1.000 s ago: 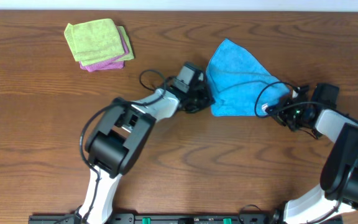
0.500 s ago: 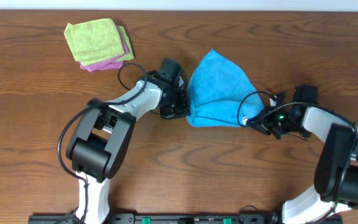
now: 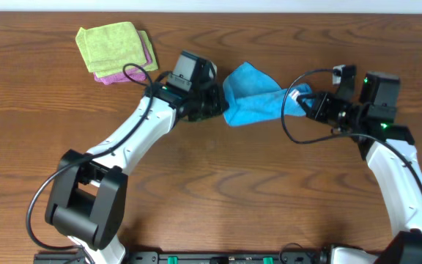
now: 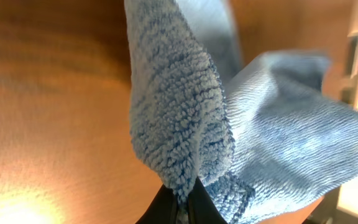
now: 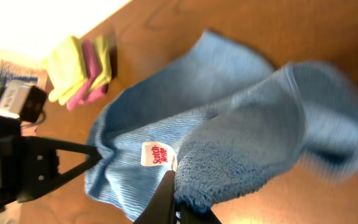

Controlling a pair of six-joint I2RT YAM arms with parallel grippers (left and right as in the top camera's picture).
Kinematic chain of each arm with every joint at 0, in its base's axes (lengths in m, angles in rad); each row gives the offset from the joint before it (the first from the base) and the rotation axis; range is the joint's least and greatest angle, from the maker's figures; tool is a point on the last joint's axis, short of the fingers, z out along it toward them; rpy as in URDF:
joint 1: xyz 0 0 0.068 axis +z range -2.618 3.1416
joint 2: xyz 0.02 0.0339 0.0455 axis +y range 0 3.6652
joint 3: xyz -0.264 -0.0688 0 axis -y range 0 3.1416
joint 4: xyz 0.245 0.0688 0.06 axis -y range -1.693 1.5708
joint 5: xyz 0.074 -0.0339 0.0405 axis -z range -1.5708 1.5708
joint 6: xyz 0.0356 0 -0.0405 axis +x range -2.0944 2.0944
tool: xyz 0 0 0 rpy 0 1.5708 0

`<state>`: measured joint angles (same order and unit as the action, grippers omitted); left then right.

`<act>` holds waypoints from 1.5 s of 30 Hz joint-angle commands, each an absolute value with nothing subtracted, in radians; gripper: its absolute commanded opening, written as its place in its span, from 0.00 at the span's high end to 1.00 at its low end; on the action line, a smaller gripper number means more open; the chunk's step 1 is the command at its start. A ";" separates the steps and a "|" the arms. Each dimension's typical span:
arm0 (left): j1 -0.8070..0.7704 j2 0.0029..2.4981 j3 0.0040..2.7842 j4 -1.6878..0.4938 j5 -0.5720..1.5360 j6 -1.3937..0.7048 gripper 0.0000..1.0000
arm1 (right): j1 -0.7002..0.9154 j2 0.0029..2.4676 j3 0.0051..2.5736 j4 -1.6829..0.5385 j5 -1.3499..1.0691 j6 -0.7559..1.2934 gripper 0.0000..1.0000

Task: Fold the cloth
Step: 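Lift the towel with both grippers and stretch it apart, then lower the stretched towel flat onto the table center with both grippers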

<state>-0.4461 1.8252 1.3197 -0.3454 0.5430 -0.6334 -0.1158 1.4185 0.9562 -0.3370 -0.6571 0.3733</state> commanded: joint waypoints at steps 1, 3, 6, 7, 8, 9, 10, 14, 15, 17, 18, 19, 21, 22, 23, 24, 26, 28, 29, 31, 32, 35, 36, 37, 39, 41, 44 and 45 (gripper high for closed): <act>-0.416 1.825 1.372 -0.315 0.506 -0.678 0.94 | -0.102 1.422 1.014 -0.318 -0.580 0.397 0.99; -0.403 1.825 1.397 -0.291 0.469 -0.681 0.94 | -0.102 1.429 1.040 -0.290 -0.548 0.396 0.99; -0.385 1.825 1.434 -0.246 0.418 -0.681 0.94 | -0.102 1.459 1.075 -0.238 -0.523 0.396 0.99; -0.379 1.825 1.443 -0.224 0.401 -0.680 0.94 | -0.102 1.477 1.090 -0.218 -0.523 0.396 0.99; -0.374 1.826 1.451 -0.201 0.387 -0.681 0.94 | -0.102 1.500 1.111 -0.199 -0.523 0.396 0.99; -0.370 1.826 1.457 -0.181 0.379 -0.680 0.94 | -0.102 1.518 1.127 -0.191 -0.523 0.396 0.99; -0.366 1.827 1.462 -0.158 0.370 -0.680 0.94 | -0.101 1.543 1.151 -0.183 -0.523 0.396 0.99; -0.355 1.827 1.466 -0.093 0.321 -0.673 0.95 | -0.089 1.659 1.276 -0.170 -0.523 0.392 0.99; -0.353 1.828 1.466 -0.082 0.300 -0.672 0.94 | -0.083 1.687 1.314 -0.167 -0.519 0.388 0.99; -0.352 1.837 1.466 -0.058 0.269 -0.657 0.94 | -0.072 1.732 1.377 -0.168 -0.503 0.384 0.99; -0.349 1.842 1.466 -0.046 0.265 -0.654 0.94 | -0.067 1.750 1.407 -0.167 -0.499 0.378 0.99; -0.347 1.853 1.466 -0.033 0.261 -0.654 0.94 | -0.063 1.766 1.434 -0.168 -0.491 0.376 0.99; -0.340 1.877 1.467 -0.009 0.259 -0.655 0.94 | -0.057 1.786 1.473 -0.169 -0.467 0.367 0.99; -0.334 1.888 1.470 0.000 0.260 -0.655 0.94 | -0.055 1.790 1.486 -0.168 -0.456 0.361 0.99; -0.331 1.895 1.471 0.007 0.259 -0.655 0.94 | -0.053 1.792 1.493 -0.169 -0.445 0.357 0.99; -0.326 1.903 1.471 0.017 0.259 -0.654 0.94 | -0.053 1.792 1.497 -0.168 -0.442 0.348 0.99; -0.310 1.909 1.471 0.039 0.260 -0.654 0.94 | -0.054 1.792 1.505 -0.168 -0.409 0.340 0.99; -0.292 1.909 1.472 0.061 0.259 -0.654 0.94 | -0.054 1.792 1.511 -0.162 -0.386 0.331 0.99; -0.283 1.909 1.477 0.067 0.260 -0.654 0.94 | -0.054 1.792 1.511 -0.151 -0.382 0.328 0.99; -0.269 1.909 1.488 0.068 0.262 -0.654 0.94 | -0.054 1.792 1.512 -0.128 -0.376 0.327 0.99; -0.266 1.909 1.495 0.068 0.263 -0.654 0.94 | -0.053 1.792 1.512 -0.118 -0.374 0.328 0.99; -0.265 1.909 1.517 0.068 0.289 -0.653 0.94 | -0.052 1.792 1.525 -0.115 -0.375 0.328 0.99; -0.267 1.909 1.522 0.067 0.294 -0.652 0.94 | -0.052 1.792 1.529 -0.115 -0.377 0.327 0.99; -0.269 1.909 1.526 0.067 0.297 -0.649 0.94 | -0.052 1.792 1.536 -0.116 -0.378 0.327 0.99; -0.269 1.909 1.534 0.067 0.301 -0.646 0.94 | -0.052 1.792 1.558 -0.112 -0.377 0.318 0.99; -0.267 1.909 1.541 0.064 0.308 -0.646 0.94 | -0.052 1.792 1.582 -0.113 -0.377 0.313 0.99; -0.267 1.909 1.541 0.059 0.324 -0.644 0.94 | -0.052 1.792 1.625 -0.128 -0.377 0.297 0.99; -0.268 1.909 1.541 0.058 0.332 -0.638 0.94 | -0.052 1.792 1.630 -0.138 -0.377 0.289 0.99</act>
<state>-0.3046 1.9095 1.5253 0.0723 0.3698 -0.6724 -0.0292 1.7901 1.5795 -0.1337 -0.4736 0.3260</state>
